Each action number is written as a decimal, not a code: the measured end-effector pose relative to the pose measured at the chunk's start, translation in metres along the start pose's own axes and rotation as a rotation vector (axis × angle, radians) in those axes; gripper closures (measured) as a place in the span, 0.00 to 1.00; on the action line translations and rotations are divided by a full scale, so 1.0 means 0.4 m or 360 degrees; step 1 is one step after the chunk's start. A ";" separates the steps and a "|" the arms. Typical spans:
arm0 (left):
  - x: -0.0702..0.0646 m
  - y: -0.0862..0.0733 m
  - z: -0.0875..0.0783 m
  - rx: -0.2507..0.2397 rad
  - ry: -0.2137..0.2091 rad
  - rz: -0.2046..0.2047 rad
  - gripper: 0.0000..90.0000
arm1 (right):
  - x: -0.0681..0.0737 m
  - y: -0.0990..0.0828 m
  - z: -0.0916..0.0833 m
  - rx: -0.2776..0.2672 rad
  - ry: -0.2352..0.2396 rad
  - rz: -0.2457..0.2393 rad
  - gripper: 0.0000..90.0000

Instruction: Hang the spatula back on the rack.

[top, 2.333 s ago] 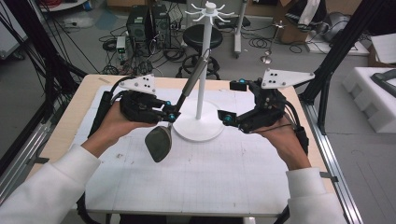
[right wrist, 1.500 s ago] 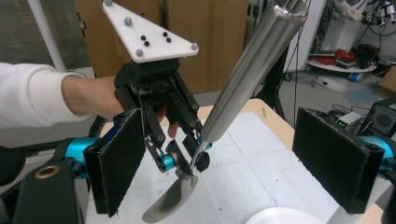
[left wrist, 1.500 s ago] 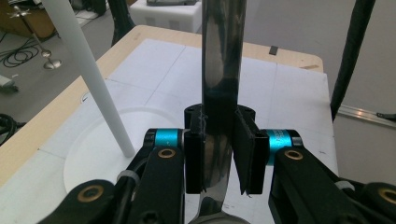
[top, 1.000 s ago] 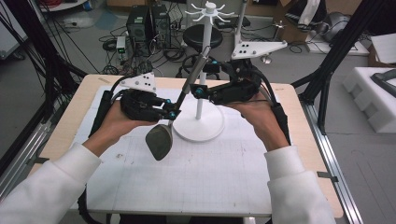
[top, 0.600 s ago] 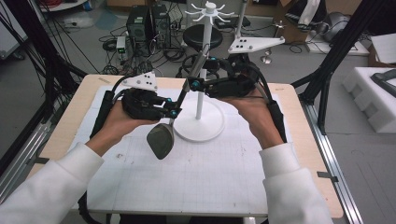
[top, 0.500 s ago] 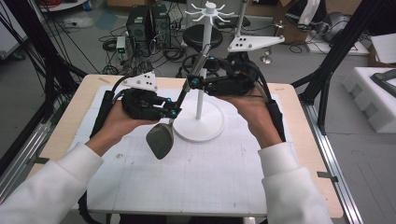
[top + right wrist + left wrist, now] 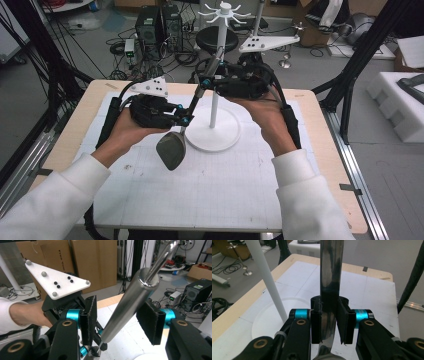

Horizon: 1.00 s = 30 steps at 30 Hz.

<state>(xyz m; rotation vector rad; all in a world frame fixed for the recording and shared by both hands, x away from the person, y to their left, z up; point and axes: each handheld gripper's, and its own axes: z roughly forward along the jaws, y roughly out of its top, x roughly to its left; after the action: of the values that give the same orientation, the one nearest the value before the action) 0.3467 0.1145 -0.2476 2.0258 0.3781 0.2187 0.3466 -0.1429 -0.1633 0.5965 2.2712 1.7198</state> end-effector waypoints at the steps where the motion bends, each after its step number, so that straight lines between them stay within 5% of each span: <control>1: 0.002 0.000 -0.001 0.0010 0.0001 0.0011 0.84 | 0.000 0.000 0.001 0.0004 -0.0004 -0.0003 0.58; 15: 0.004 -0.009 0.004 0.0013 -0.0008 0.0005 0.84 | -0.010 0.000 0.004 0.0027 -0.0016 0.0005 0.69; 30: 0.017 -0.013 0.014 0.0035 0.0008 0.0004 0.84 | -0.045 -0.005 0.012 0.0067 0.0069 0.0024 0.74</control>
<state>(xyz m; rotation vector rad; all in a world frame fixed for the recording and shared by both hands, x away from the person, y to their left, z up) 0.3540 0.1147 -0.2548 2.0478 0.3827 0.2224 0.3643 -0.1473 -0.1679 0.5920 2.3442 1.7119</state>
